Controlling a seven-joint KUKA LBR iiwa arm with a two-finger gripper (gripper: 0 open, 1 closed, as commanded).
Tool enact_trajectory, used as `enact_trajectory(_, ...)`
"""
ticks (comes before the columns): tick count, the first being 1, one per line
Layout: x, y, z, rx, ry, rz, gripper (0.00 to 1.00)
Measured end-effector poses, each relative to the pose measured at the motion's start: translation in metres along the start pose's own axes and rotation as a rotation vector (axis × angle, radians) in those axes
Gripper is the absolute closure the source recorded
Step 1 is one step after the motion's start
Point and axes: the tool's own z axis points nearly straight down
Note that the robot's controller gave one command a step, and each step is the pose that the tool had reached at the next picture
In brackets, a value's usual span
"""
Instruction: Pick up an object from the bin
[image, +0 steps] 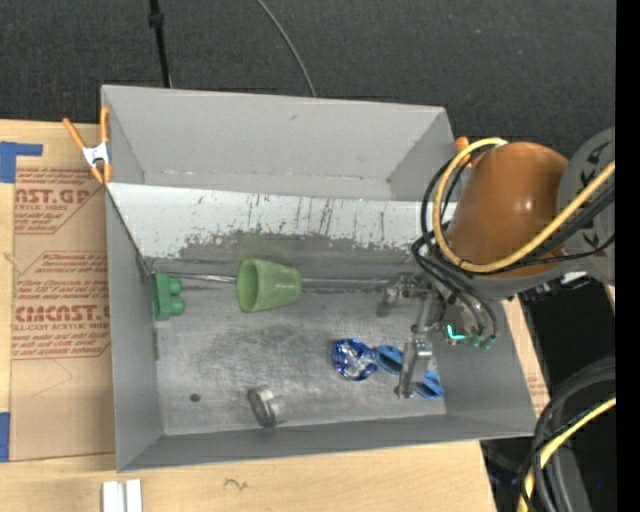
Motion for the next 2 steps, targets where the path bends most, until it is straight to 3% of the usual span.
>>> enact_trajectory(1, -0.030, -0.024, 0.135, -0.001, -0.014, 0.256, 0.00)
enact_trajectory(2, -0.014, -0.005, 0.104, -0.002, -0.008, 0.358, 0.00)
